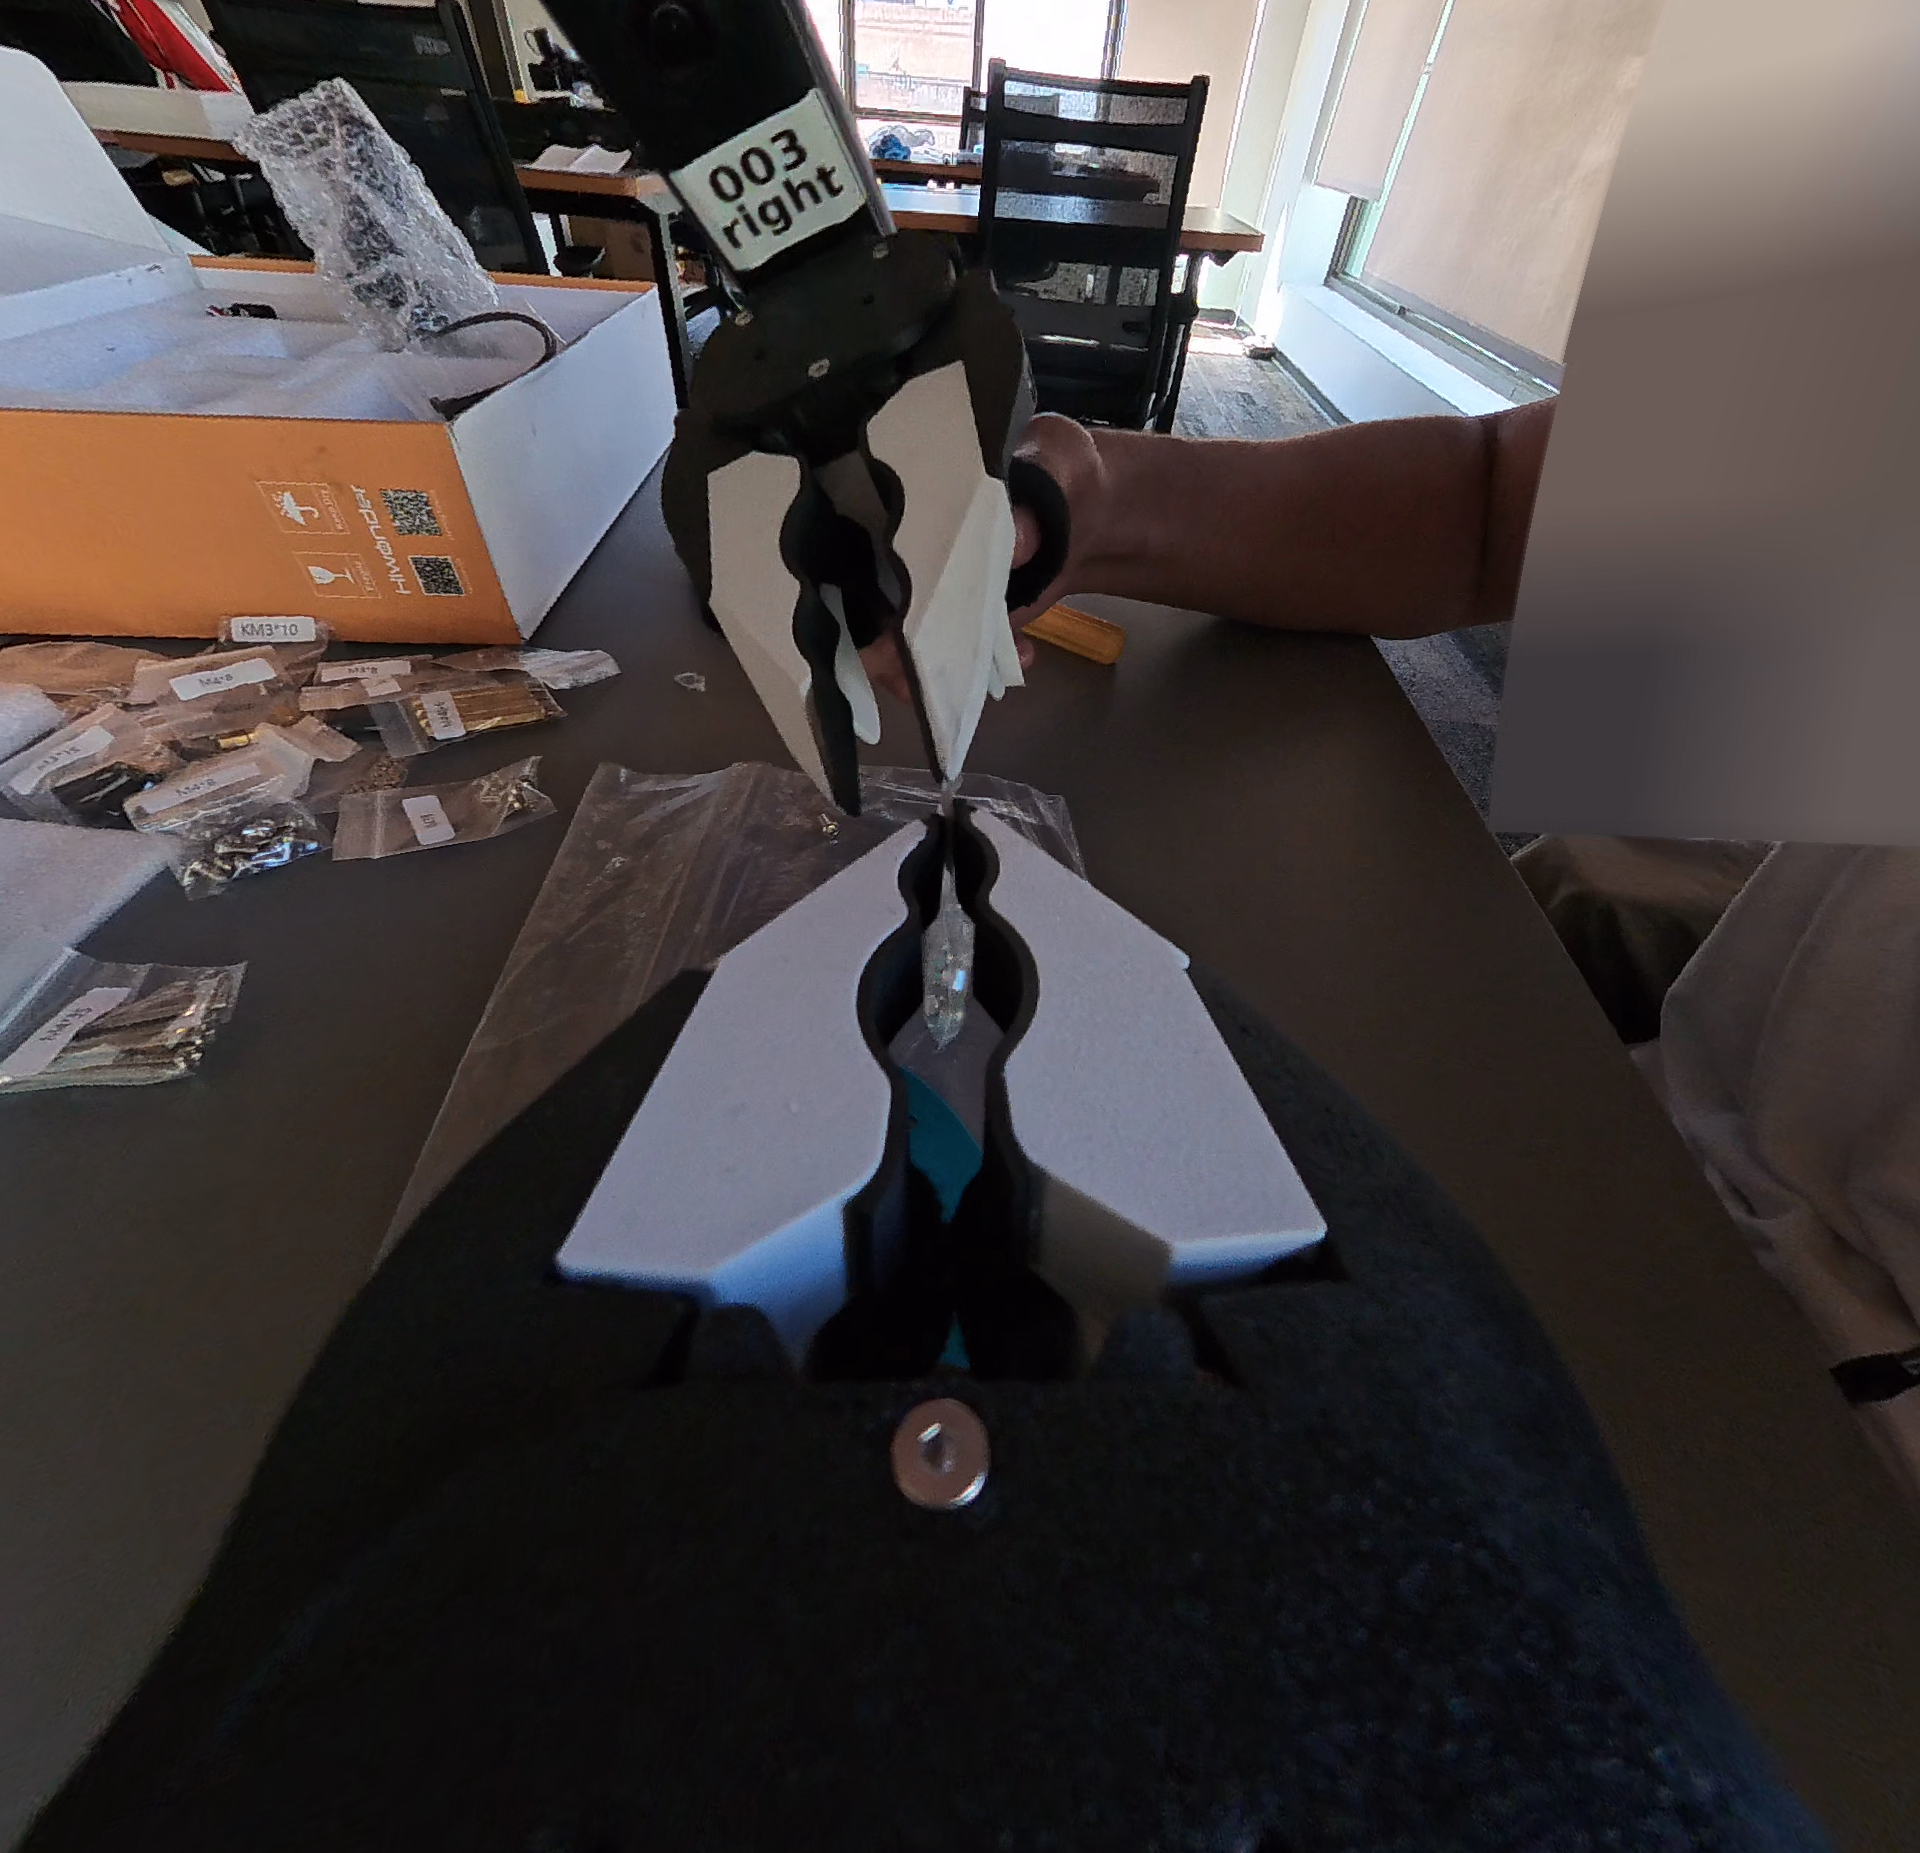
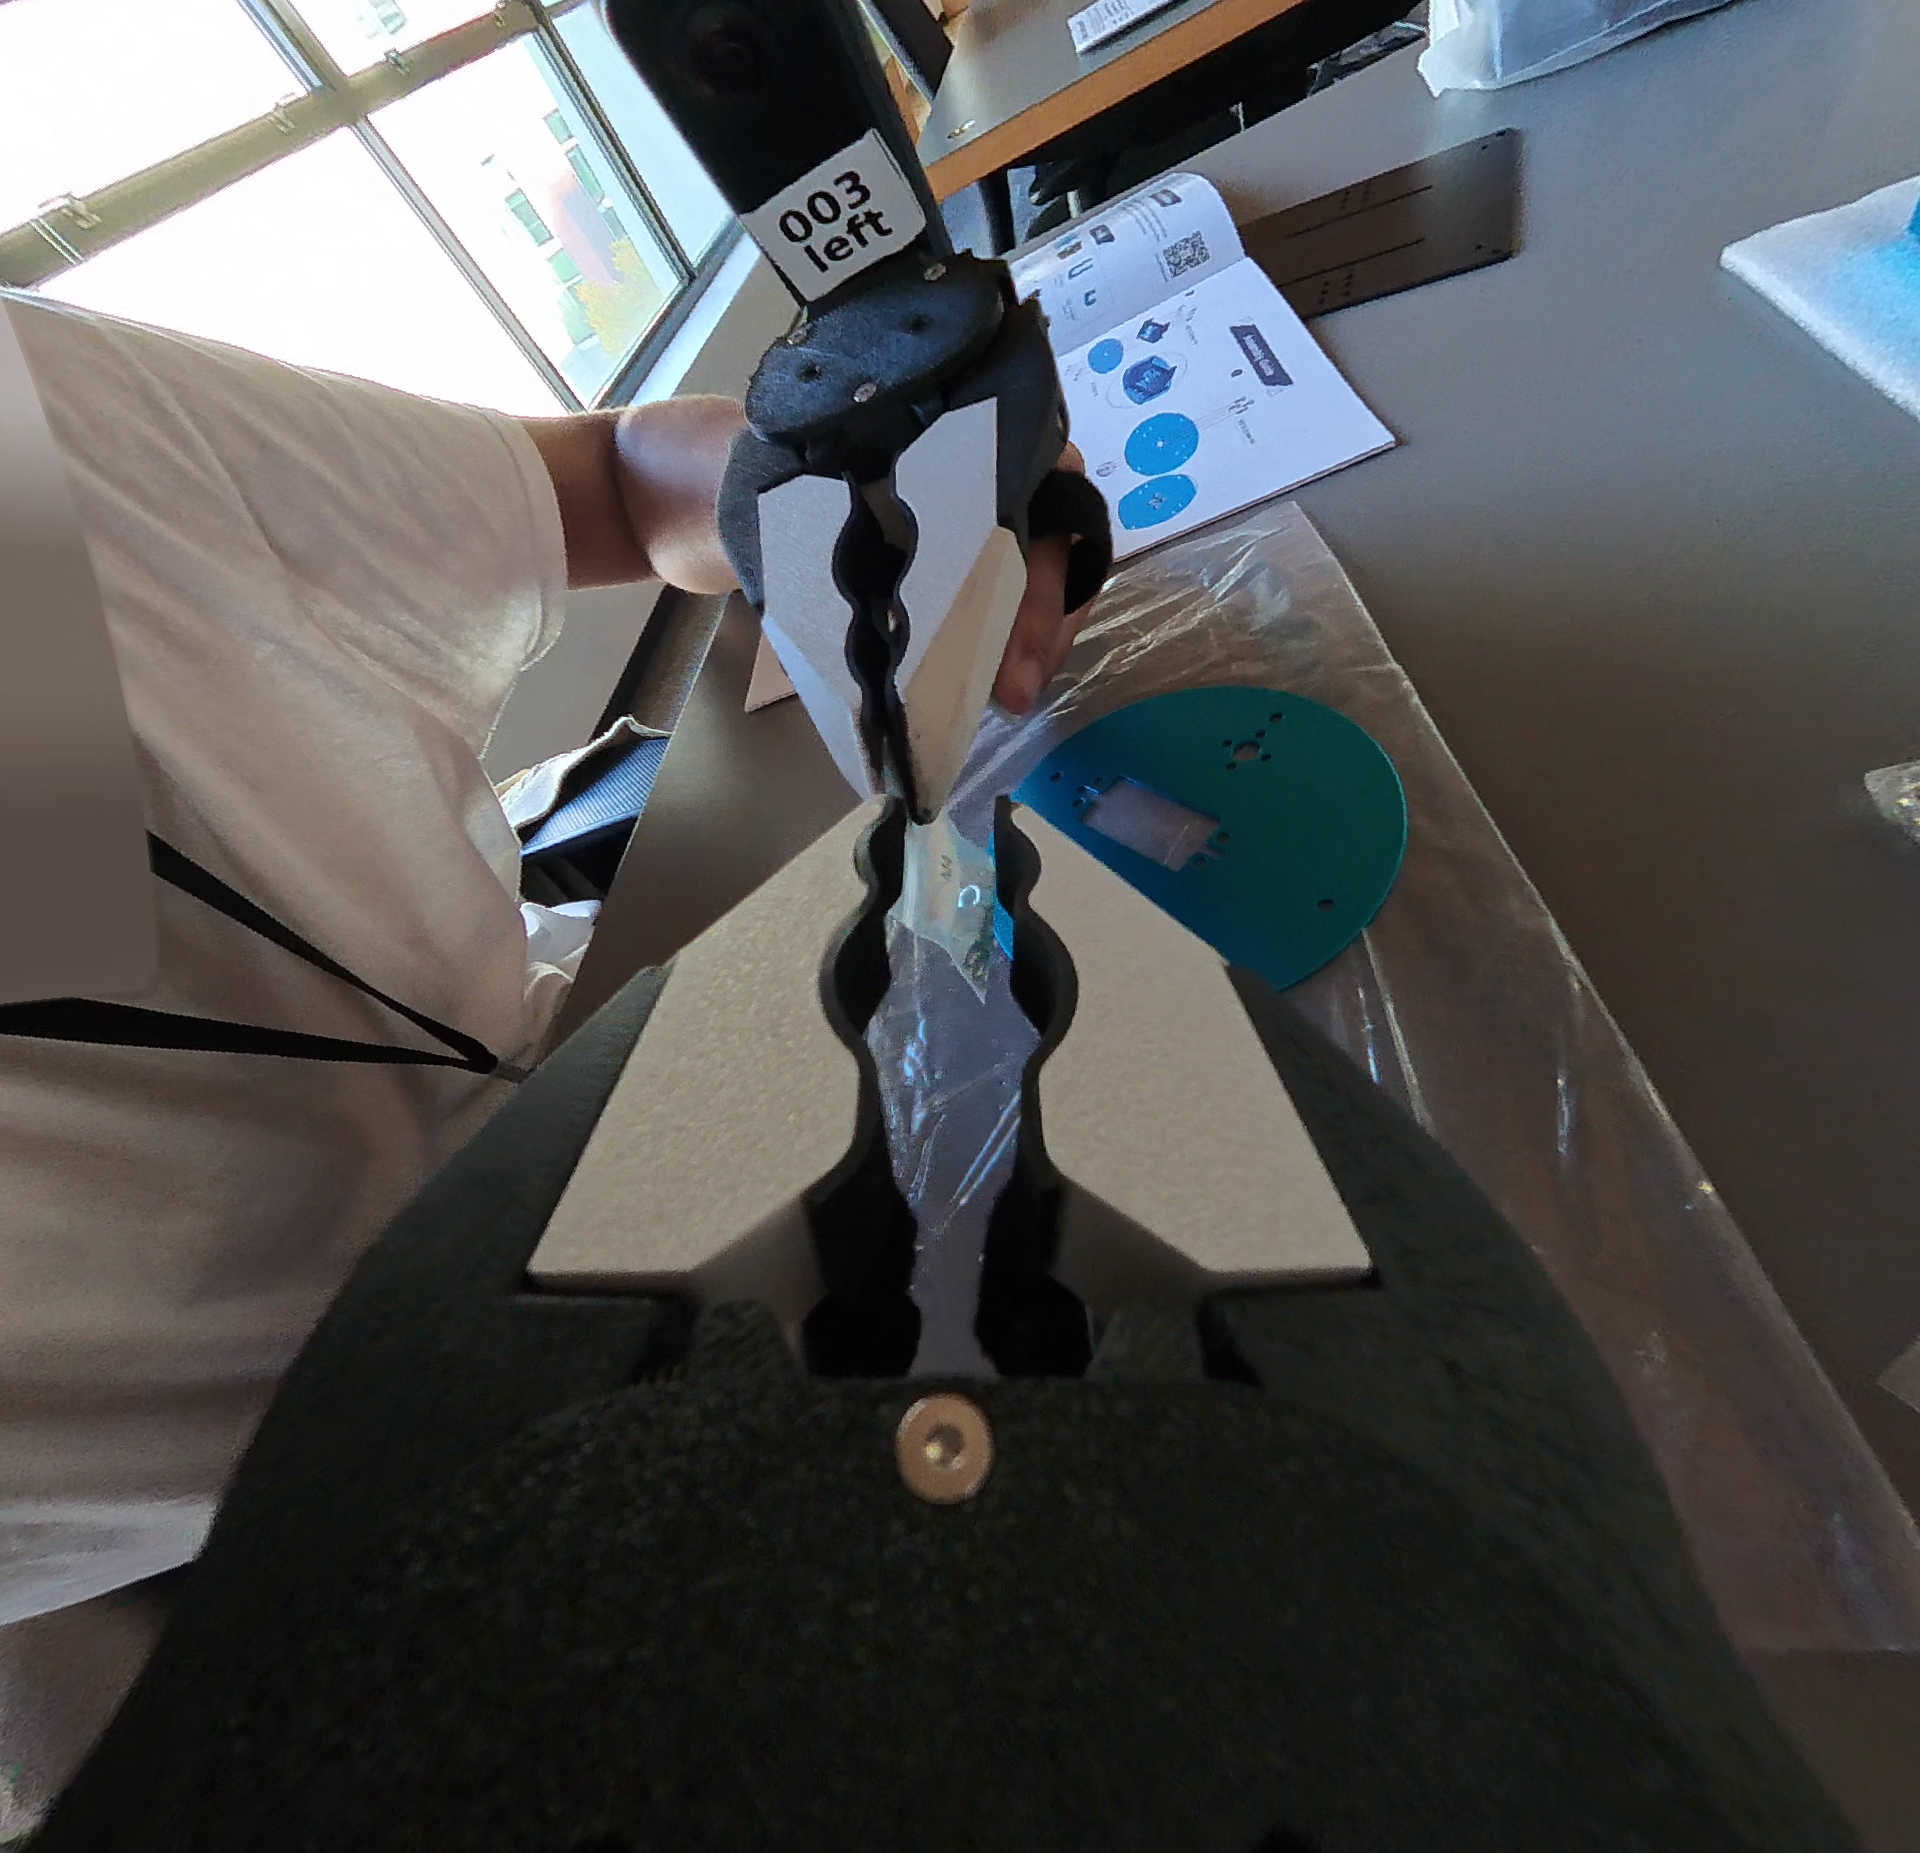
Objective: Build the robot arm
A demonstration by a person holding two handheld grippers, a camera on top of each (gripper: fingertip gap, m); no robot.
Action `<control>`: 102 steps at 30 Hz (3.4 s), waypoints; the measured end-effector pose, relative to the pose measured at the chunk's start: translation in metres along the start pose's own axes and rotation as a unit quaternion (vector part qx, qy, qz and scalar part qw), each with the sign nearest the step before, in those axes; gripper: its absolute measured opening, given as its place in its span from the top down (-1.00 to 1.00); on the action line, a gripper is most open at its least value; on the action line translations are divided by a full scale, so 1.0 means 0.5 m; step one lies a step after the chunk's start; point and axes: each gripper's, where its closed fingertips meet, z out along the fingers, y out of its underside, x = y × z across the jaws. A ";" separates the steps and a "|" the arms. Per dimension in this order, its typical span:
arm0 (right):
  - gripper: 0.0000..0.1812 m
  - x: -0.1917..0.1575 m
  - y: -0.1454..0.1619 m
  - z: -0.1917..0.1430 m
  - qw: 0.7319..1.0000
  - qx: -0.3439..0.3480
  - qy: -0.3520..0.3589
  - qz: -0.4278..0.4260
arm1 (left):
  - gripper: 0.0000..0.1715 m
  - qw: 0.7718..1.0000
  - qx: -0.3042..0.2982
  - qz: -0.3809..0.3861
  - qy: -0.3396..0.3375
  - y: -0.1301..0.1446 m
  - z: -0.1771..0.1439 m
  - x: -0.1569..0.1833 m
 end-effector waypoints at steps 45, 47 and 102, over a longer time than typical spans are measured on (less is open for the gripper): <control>0.81 0.000 0.015 0.001 0.995 -0.043 0.049 -0.082 | 1.00 0.999 -0.021 -0.021 0.014 0.015 0.006 0.005; 0.81 0.001 0.016 0.002 0.994 -0.044 0.051 -0.082 | 1.00 0.999 -0.022 -0.022 0.015 0.016 0.006 0.005; 1.00 0.034 -0.040 0.016 0.990 0.077 0.084 0.077 | 0.84 0.954 0.090 -0.282 0.039 -0.032 -0.019 -0.061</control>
